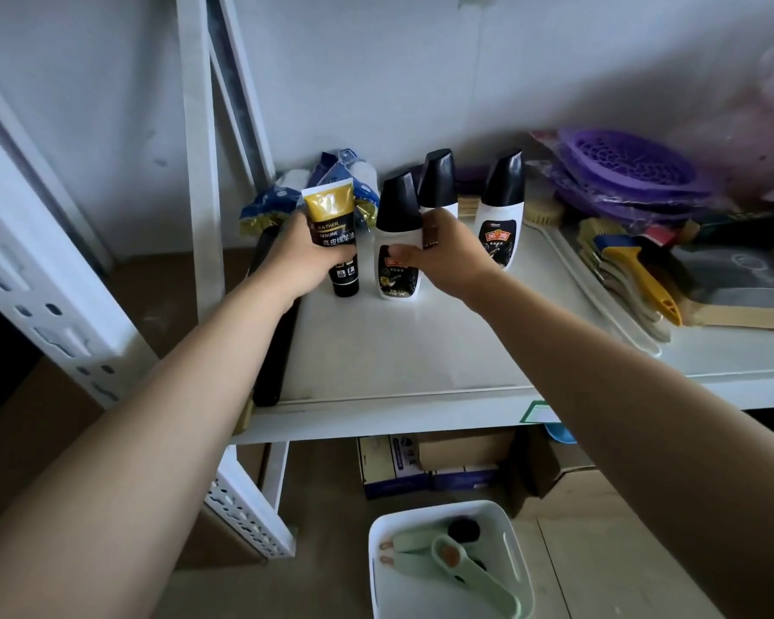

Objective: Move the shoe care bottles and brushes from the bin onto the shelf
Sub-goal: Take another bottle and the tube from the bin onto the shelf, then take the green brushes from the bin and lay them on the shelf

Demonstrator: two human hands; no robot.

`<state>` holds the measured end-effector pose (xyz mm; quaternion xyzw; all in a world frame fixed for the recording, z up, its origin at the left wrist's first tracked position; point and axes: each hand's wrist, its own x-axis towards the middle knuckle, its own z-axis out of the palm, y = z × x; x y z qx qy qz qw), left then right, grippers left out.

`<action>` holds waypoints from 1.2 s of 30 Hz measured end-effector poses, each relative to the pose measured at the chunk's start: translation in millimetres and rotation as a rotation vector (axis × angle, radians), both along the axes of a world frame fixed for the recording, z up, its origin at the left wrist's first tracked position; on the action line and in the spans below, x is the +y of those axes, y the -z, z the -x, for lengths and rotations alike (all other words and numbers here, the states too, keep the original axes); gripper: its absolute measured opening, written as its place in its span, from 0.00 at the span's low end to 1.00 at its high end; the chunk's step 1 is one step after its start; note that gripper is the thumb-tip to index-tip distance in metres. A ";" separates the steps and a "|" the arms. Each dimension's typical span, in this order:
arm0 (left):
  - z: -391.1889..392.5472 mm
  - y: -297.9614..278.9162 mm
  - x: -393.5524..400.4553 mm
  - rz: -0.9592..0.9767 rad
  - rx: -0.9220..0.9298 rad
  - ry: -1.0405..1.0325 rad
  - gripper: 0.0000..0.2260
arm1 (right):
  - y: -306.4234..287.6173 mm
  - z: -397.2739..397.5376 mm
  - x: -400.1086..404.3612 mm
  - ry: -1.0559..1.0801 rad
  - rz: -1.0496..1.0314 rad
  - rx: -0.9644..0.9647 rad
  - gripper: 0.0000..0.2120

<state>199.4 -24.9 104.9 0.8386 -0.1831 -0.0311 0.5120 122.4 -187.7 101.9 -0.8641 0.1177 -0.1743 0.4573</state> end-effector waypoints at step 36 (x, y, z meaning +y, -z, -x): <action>205.4 137.2 6.7 -0.286 0.001 0.575 0.10 | 159.4 216.4 0.0 -0.123 -0.061 0.162 0.09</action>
